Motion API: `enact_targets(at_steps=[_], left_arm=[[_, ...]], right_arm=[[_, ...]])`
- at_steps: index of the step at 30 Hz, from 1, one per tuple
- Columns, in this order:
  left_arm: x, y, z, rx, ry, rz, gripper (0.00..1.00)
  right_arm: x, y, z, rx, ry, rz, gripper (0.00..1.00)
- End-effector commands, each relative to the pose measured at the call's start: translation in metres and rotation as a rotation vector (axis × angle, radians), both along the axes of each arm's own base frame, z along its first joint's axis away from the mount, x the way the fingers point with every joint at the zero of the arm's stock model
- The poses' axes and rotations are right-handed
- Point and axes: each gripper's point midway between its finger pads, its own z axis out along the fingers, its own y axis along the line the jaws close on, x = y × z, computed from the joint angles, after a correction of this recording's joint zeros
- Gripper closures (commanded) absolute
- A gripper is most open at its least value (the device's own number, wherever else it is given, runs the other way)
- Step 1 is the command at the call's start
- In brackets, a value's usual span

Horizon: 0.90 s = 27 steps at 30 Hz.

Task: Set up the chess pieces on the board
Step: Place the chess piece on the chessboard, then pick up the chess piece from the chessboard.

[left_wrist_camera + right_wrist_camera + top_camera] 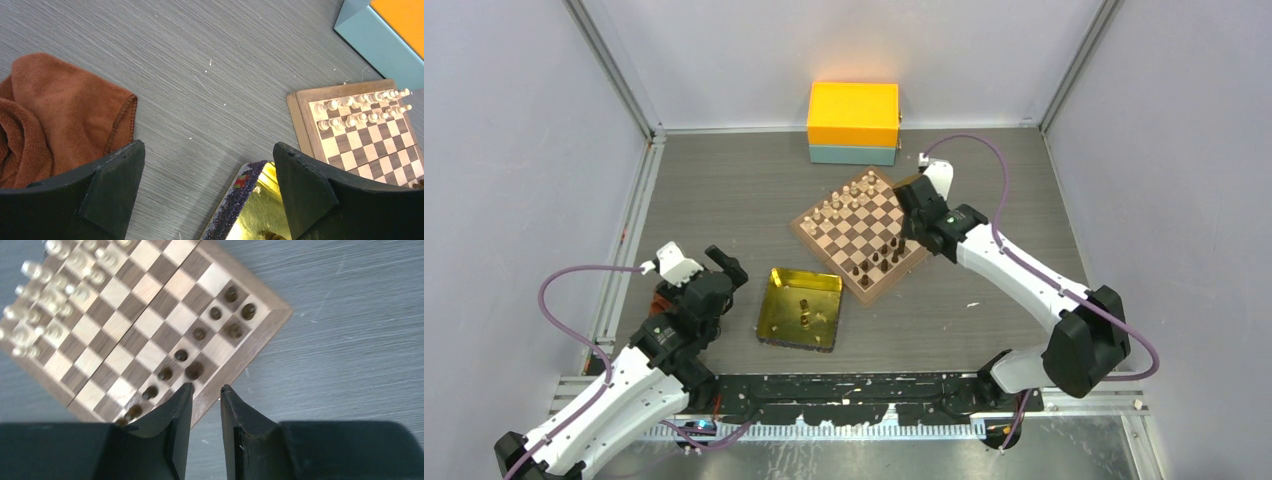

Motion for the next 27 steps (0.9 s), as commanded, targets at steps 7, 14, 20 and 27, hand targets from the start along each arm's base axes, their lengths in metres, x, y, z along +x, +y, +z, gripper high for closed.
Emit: enact_targets(at_steps=[7, 14, 20, 27], left_arm=[[0.006, -0.003, 0.013, -0.022, -0.043, 0.011, 0.0], [0.006, -0.001, 0.013, -0.012, -0.045, 0.016, 0.0], [0.007, -0.001, 0.011, -0.009, -0.045, 0.018, 0.0], [0.007, -0.001, 0.009, -0.005, -0.041, 0.018, 0.0]], right_arm=[[0.049, -0.046, -0.023, 0.017, 0.012, -0.161, 0.66], [0.072, -0.052, -0.042, 0.039, 0.05, -0.182, 0.65], [0.085, -0.054, -0.05, 0.049, 0.069, -0.186, 0.64], [0.091, -0.055, -0.056, 0.045, 0.082, -0.185, 0.64]])
